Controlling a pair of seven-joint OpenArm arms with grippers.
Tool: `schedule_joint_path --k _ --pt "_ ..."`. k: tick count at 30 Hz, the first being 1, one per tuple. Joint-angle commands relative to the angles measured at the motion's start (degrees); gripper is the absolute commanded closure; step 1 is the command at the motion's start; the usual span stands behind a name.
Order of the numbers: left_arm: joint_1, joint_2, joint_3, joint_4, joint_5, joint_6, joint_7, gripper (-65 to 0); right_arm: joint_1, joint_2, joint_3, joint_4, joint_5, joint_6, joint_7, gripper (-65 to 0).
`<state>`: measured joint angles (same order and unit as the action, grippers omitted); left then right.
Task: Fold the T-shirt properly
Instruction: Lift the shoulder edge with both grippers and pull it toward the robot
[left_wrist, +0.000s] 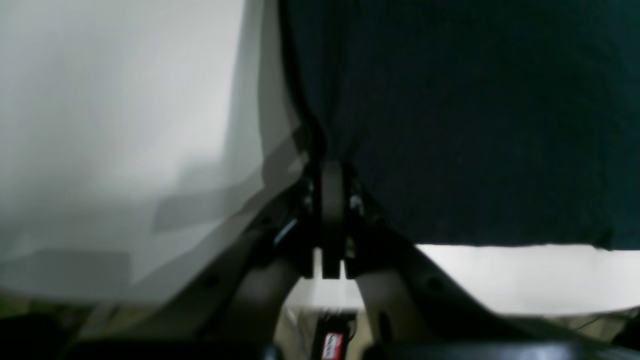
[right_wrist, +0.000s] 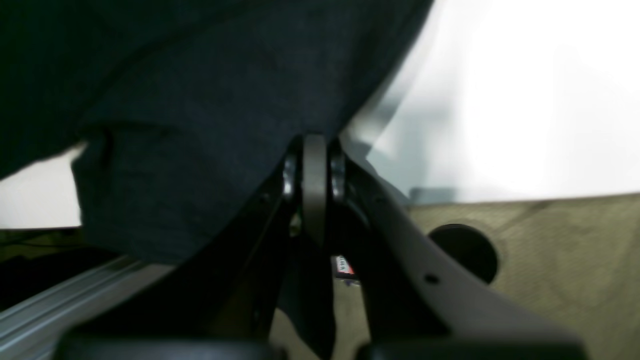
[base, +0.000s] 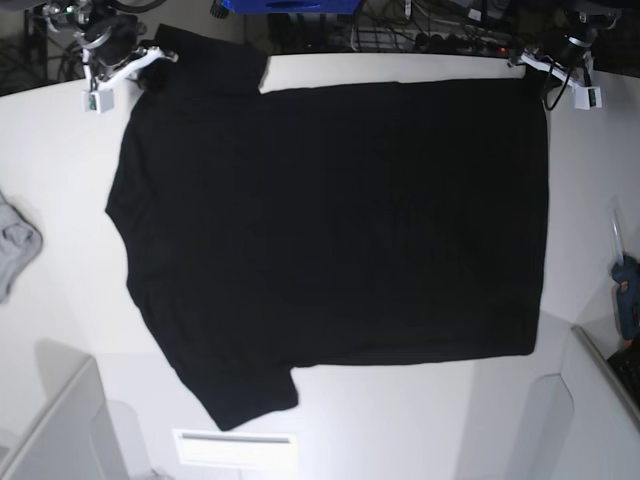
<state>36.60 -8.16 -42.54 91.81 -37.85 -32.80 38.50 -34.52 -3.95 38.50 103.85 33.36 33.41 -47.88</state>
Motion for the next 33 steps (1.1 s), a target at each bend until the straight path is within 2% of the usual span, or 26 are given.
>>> schedule_joint_path --k 1,5,15,21,29,33 --pt "1.4 -0.3 -0.2 1.4 0.7 0.3 1.3 0.0 -0.8 0.3 0.3 1.9 0.9 -0.1 1.0 0.0" --pt "2.7 -0.3 -0.2 4.1 0.7 0.3 1.3 0.0 -1.5 -1.3 0.8 4.8 0.9 -0.1 0.8 0.0" --pt "4.4 -0.1 -0.3 9.4 0.5 0.3 1.3 0.0 -0.8 -1.4 0.4 7.3 0.9 -0.1 0.8 0.0" --pt "4.5 -0.6 -0.2 9.3 -9.9 0.5 1.3 0.0 2.7 -1.1 0.8 7.3 0.9 -0.1 0.4 0.0" --pt "3.1 -0.6 -0.2 9.3 -10.5 0.6 1.3 0.0 7.1 -1.1 0.3 7.3 0.5 -0.4 0.4 0.0" --pt "1.7 -0.5 -0.3 9.1 -10.4 0.8 1.3 0.0 10.7 -1.1 0.8 7.3 0.5 -0.5 -3.3 0.0"
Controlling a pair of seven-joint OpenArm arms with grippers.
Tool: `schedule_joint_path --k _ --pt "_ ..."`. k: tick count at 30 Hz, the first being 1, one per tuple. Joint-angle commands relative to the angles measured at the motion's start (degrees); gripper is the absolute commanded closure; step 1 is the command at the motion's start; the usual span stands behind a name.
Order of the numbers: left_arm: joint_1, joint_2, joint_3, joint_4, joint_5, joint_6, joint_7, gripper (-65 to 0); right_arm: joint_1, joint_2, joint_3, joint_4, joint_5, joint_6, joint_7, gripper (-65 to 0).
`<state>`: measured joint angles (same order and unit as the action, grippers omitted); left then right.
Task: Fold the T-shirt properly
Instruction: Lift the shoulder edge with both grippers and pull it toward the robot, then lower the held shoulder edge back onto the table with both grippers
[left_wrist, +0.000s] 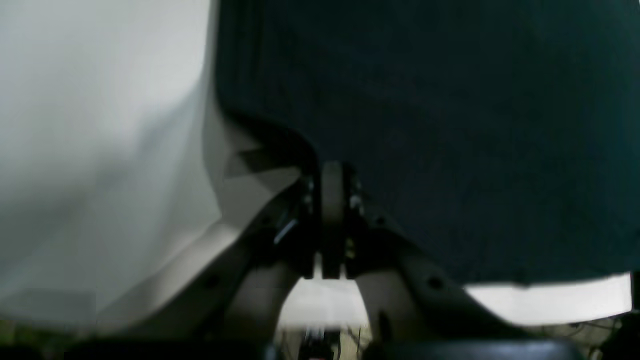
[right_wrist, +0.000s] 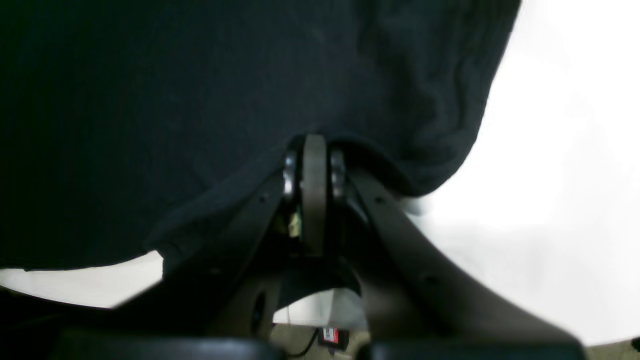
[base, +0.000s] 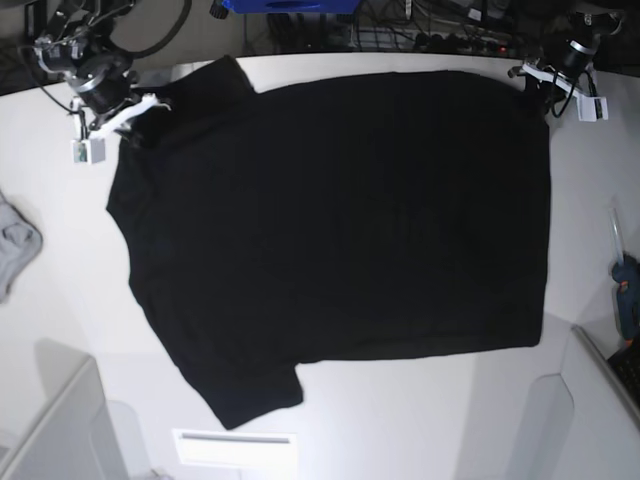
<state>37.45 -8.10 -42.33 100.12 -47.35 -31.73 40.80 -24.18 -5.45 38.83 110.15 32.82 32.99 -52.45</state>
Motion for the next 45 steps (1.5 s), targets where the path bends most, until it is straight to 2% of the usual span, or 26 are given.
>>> schedule_joint_path --k 1,3,5,10,13,17,20,24,28,32,37,45 --pt "0.6 -0.6 -0.5 0.9 -0.9 0.8 -1.0 0.0 1.2 0.5 0.5 1.0 1.0 -0.1 0.4 0.0" --pt "-0.9 -0.6 -0.4 0.9 -1.0 4.4 -1.0 0.0 2.6 0.5 0.5 1.0 1.0 -0.1 -1.0 0.0" --pt "-1.9 -0.6 -0.4 0.9 -1.0 6.2 -1.0 0.0 4.0 0.5 0.5 1.0 1.0 -0.1 -1.8 0.0" --pt "-3.9 -0.6 -0.4 0.9 -1.0 6.4 -1.0 0.0 6.6 0.5 0.5 0.8 0.9 -0.3 -3.7 0.0" --pt "-4.9 -0.6 -0.4 0.8 -1.0 6.4 -1.0 0.0 7.5 0.8 0.0 0.8 0.9 -3.2 -3.4 0.0" --pt "-6.2 -0.6 -0.4 0.5 -0.8 6.6 -1.0 0.0 10.0 2.2 -0.1 0.5 1.0 -4.4 -3.8 0.0" --pt "-7.8 -0.6 -0.4 0.5 -0.8 9.0 -1.0 0.0 11.7 2.4 -0.1 0.5 1.0 -4.6 -3.9 0.0" --pt "-9.9 -0.6 -0.1 0.5 -0.8 11.7 -1.0 0.0 13.7 3.3 -0.3 -0.5 1.0 -7.8 -3.9 0.0" --pt "-11.5 -0.6 0.0 0.5 -0.8 11.7 -0.8 0.0 15.4 4.4 -2.2 -3.7 1.0 -8.2 -3.6 0.0" --pt "-15.1 -0.7 -0.6 0.3 0.3 11.7 5.8 0.0 17.7 4.8 -3.4 -7.0 1.0 -8.2 -3.5 0.0" --pt "-19.5 -0.3 -2.9 0.1 5.7 11.7 9.8 0.0 20.5 4.8 -3.4 -9.5 1.0 -8.2 -3.7 0.0" --pt "-23.6 -0.4 -2.5 0.1 9.6 11.7 11.6 0.0 24.2 4.9 -3.4 -13.8 0.9 -8.2 -3.8 0.0"
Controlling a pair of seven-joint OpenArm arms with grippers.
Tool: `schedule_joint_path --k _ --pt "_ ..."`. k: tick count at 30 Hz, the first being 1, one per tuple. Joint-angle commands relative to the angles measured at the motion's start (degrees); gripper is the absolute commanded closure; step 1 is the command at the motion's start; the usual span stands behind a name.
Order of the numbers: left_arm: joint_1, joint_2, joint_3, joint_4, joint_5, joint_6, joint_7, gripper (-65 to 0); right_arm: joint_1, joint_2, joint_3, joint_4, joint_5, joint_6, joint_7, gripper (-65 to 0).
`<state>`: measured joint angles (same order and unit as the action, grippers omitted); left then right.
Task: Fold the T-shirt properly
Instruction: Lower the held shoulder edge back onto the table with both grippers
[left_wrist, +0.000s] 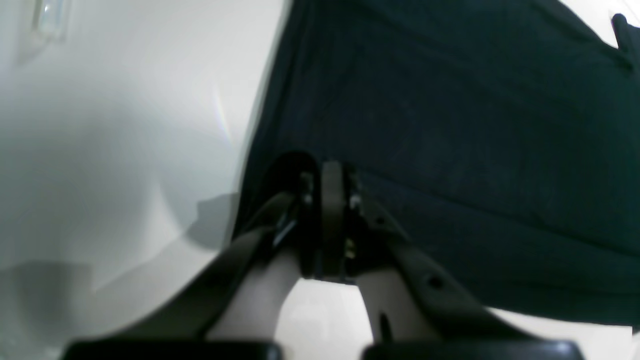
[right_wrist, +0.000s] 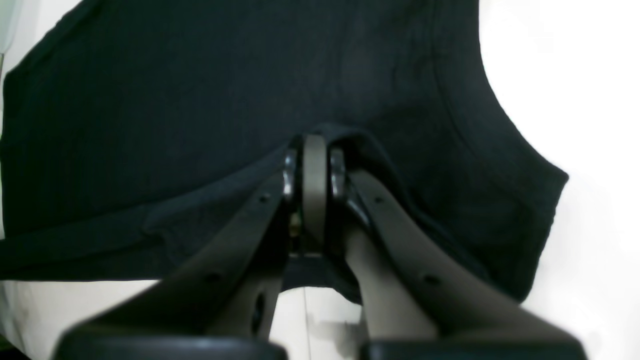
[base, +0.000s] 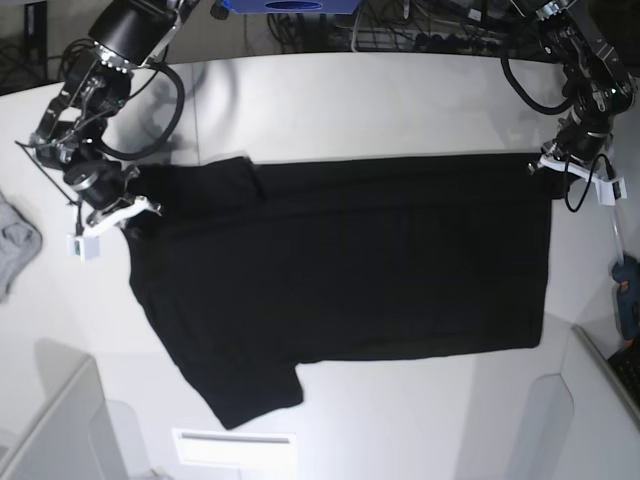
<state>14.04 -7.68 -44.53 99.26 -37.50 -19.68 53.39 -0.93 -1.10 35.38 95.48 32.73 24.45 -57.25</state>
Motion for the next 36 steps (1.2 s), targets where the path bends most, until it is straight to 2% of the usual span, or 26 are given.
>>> schedule_joint_path --k 1,9,12,15,23,36 --pt "-0.7 -0.7 -0.3 0.9 0.3 -0.3 -0.4 0.0 1.4 0.5 0.0 0.0 1.0 0.3 1.0 0.0" --pt "-4.1 -0.9 -0.2 0.3 1.4 -0.3 0.7 0.0 4.8 0.5 -0.1 -3.7 1.0 0.0 1.0 0.0" --pt "-5.3 -1.0 -0.2 -2.6 1.4 0.6 0.7 0.0 6.0 0.5 -0.1 -4.9 1.0 -2.5 1.1 0.0" --pt "-6.2 -1.0 -0.2 -3.9 1.4 2.0 0.7 0.0 7.2 0.5 -0.1 -5.9 1.0 -2.9 1.3 0.0" --pt "-8.1 -1.2 1.2 -4.1 1.4 2.1 0.6 0.0 8.5 1.1 -0.2 -10.2 1.0 -3.0 1.6 0.0" --pt "-8.8 -1.2 1.9 -6.6 1.4 2.1 0.4 0.0 9.1 1.2 -0.2 -10.4 1.0 -3.0 1.6 0.0"
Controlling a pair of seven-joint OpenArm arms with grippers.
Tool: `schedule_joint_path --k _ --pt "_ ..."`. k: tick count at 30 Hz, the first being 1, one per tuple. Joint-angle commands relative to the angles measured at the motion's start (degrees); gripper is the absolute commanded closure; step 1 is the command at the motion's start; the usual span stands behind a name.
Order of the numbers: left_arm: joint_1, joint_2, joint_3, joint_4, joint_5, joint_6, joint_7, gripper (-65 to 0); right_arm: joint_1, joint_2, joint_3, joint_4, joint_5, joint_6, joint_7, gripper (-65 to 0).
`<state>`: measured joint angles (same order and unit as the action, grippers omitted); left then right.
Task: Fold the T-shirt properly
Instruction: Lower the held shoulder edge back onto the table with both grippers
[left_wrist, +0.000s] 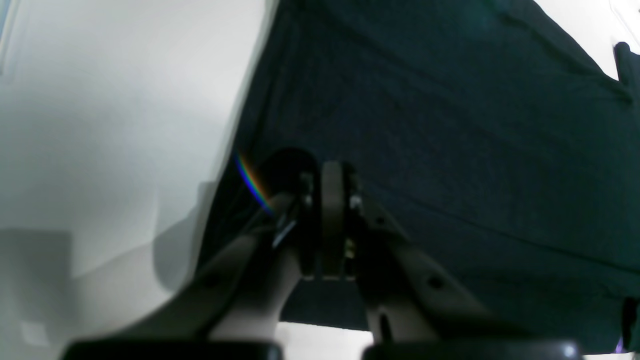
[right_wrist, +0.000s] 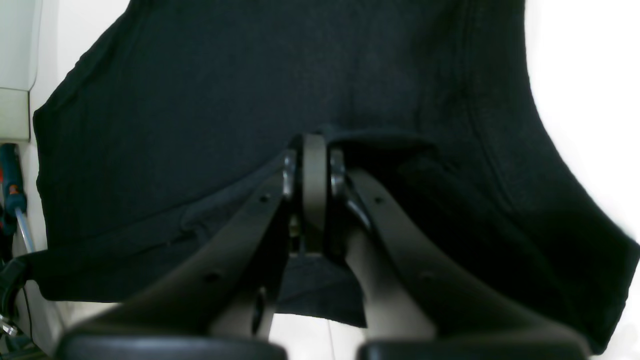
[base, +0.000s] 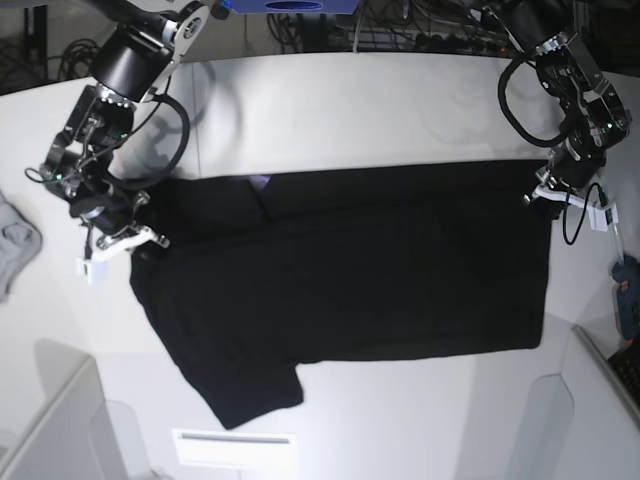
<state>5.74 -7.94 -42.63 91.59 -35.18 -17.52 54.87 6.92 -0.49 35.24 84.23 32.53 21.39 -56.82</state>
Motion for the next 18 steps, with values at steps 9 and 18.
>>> schedule_joint_path --k 9,18 --pt "-0.5 -0.9 -0.1 0.8 -0.9 -0.1 -1.1 0.0 1.3 0.5 0.1 0.8 1.2 0.0 1.1 -5.3" --pt "-0.4 -0.9 -0.6 1.1 -1.1 -0.2 -1.2 -28.0 0.7 0.5 0.7 1.6 1.4 0.0 3.0 -22.4"
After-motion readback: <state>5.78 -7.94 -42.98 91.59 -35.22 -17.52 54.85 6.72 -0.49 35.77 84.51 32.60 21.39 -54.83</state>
